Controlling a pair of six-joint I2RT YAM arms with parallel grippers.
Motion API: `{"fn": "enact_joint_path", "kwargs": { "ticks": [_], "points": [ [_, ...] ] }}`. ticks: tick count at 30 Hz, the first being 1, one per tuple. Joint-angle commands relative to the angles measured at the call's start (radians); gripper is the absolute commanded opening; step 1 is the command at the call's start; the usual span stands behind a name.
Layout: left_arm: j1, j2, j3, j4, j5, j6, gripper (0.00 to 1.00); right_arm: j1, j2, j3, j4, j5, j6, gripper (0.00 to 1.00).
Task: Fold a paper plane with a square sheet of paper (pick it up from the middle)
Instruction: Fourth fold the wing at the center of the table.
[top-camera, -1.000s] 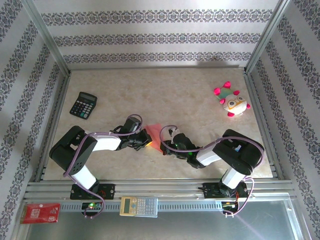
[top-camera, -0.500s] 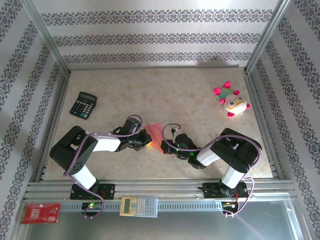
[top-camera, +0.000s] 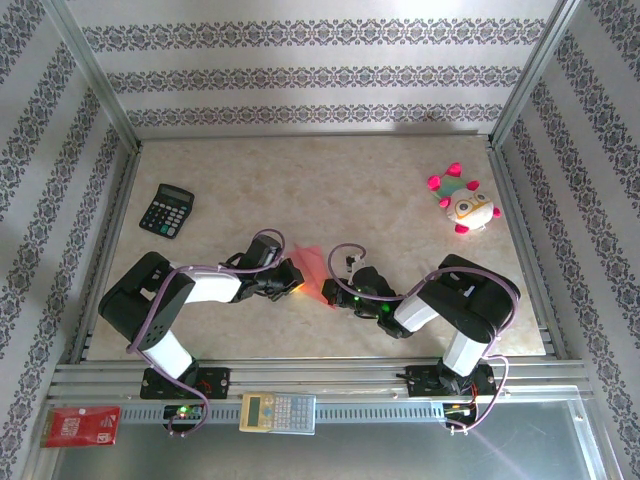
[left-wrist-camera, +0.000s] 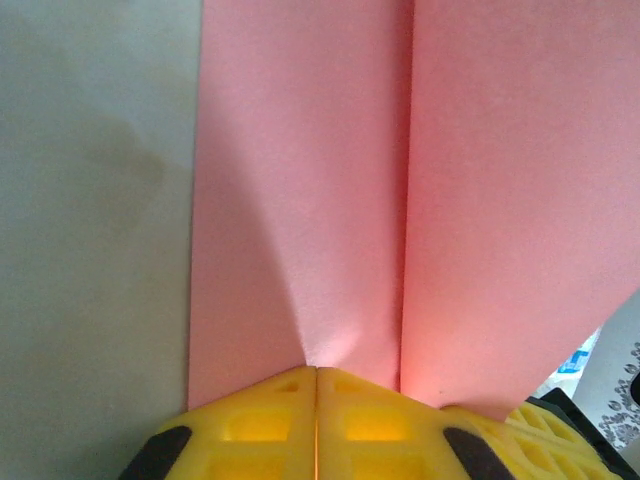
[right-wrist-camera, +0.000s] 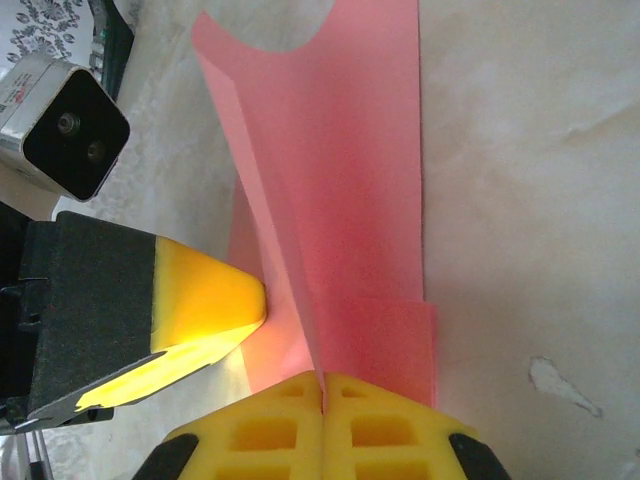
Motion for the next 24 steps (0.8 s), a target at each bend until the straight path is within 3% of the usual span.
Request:
{"fn": "enact_joint_path", "kwargs": {
  "ticks": [1, 11, 18, 24],
  "points": [
    [0.008, -0.032, 0.034, -0.109, -0.029, 0.053, 0.12, -0.008, 0.041, -0.021, -0.081, -0.013, 0.017, 0.00],
    [0.027, -0.096, 0.141, -0.197, -0.039, 0.141, 0.25, -0.013, 0.046, -0.018, -0.101, -0.019, 0.016, 0.00],
    [0.014, -0.031, 0.193, -0.185, 0.018, 0.152, 0.14, -0.016, 0.055, -0.018, -0.102, -0.017, 0.021, 0.00],
    [0.010, 0.036, 0.227, -0.158, 0.063, 0.152, 0.12, -0.019, 0.062, -0.017, -0.101, -0.018, 0.024, 0.00]
  ]
}}
